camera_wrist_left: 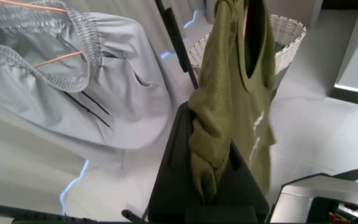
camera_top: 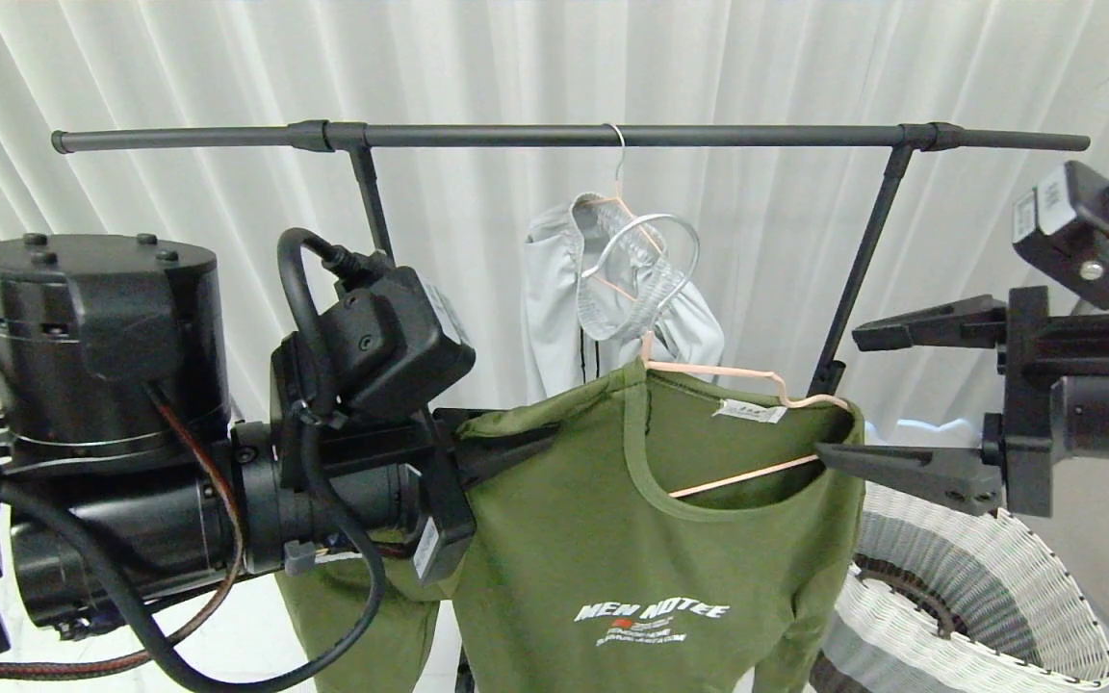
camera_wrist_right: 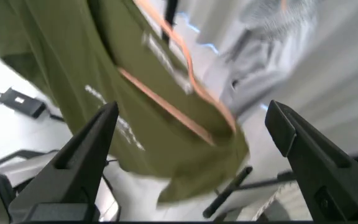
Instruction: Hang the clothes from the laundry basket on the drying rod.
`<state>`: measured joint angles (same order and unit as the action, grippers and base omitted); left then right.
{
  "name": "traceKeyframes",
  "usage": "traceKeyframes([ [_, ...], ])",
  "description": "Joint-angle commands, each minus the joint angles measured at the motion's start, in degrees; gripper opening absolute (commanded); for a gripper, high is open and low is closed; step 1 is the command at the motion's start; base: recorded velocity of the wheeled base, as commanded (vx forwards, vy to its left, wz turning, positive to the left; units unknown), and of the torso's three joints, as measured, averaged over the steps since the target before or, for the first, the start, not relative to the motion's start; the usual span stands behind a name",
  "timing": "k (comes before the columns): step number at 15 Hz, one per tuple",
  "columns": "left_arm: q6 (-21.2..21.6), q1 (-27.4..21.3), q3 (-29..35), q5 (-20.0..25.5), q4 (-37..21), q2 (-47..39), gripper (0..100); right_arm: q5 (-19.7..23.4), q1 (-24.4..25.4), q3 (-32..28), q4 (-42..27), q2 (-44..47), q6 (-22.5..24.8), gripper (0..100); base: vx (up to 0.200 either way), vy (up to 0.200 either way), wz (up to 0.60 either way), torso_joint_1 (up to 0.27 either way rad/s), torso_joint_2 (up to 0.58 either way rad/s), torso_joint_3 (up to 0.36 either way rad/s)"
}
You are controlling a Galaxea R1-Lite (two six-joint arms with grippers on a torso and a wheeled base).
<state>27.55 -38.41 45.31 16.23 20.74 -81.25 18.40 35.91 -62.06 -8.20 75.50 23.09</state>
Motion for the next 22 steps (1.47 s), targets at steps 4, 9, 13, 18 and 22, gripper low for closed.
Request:
traceKeyframes([
  [4, 0.75, -0.26, -0.05, 1.0, 0.01, -0.22, 0, 5.42, 0.21, -11.06, -10.96, 11.95, 11.01, 100, 0.0, 0.0, 0.0, 0.0, 0.0, 0.0],
  [9, 3.3, -0.35, -0.14, 1.53, 0.01, -0.31, 0, 6.21, 1.53, -14.58, -11.48, 16.7, 13.91, 100, 0.0, 0.0, 0.0, 0.0, 0.0, 0.0],
  [13, 3.3, -0.44, 0.13, 1.79, 0.01, -0.31, 0, 6.65, 3.2, -14.84, -11.22, 18.11, 14.0, 100, 0.0, 0.0, 0.0, 0.0, 0.0, 0.0],
  [18, 3.3, -0.44, 0.3, 1.79, 0.01, -0.31, 0, 6.57, 3.2, -14.75, -10.96, 18.11, 14.09, 100, 0.0, 0.0, 0.0, 0.0, 0.0, 0.0],
  [22, 3.39, -0.35, 0.3, 1.79, 0.01, -0.31, 0, 5.95, 2.93, -14.58, -9.73, 18.28, 14.97, 0, 0.0, 0.0, 0.0, 0.0, 0.0, 0.0],
])
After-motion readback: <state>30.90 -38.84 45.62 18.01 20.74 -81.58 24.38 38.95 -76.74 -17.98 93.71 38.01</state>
